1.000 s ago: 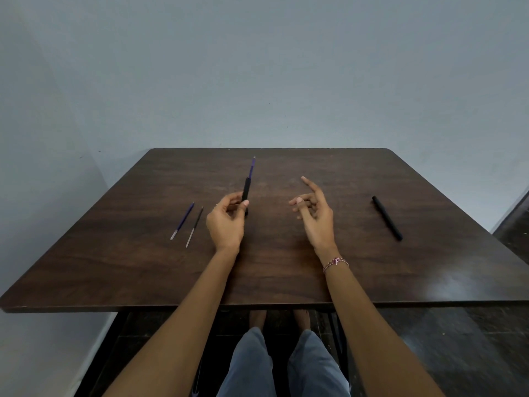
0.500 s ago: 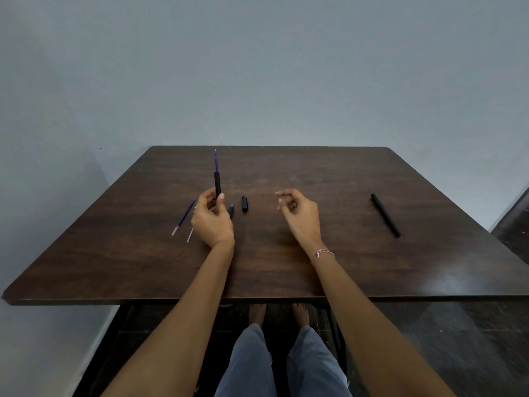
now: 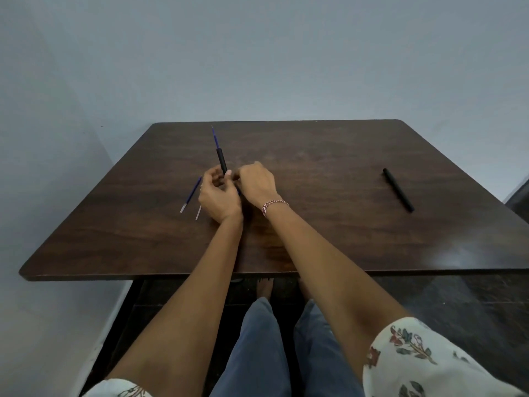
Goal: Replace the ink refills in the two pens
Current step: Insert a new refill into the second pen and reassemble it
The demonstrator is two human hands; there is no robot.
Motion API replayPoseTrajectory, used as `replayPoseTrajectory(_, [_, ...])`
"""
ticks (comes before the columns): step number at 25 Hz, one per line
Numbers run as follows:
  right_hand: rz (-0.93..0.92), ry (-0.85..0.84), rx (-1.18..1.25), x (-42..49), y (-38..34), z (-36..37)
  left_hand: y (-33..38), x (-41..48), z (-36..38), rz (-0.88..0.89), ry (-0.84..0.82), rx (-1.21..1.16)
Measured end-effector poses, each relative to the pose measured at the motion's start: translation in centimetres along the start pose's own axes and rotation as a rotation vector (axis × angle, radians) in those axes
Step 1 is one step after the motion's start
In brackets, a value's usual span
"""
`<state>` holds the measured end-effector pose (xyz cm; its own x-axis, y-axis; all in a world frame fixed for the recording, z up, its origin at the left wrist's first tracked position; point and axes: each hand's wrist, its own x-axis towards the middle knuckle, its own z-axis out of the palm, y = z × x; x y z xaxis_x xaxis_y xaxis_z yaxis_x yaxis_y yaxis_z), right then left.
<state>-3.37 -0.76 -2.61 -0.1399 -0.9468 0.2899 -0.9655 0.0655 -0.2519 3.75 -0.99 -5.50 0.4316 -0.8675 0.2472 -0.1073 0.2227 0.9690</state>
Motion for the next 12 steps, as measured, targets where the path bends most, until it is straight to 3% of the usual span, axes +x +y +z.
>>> replayPoseTrajectory(5, [-0.034, -0.013, -0.068, 0.0, -0.96, 0.0, -0.11, 0.18, 0.01, -0.011, 0.01, 0.009])
replayPoseTrajectory(12, [0.023, -0.038, 0.022, -0.26, -0.92, 0.22, -0.32, 0.14, -0.11, -0.016, -0.003, -0.025])
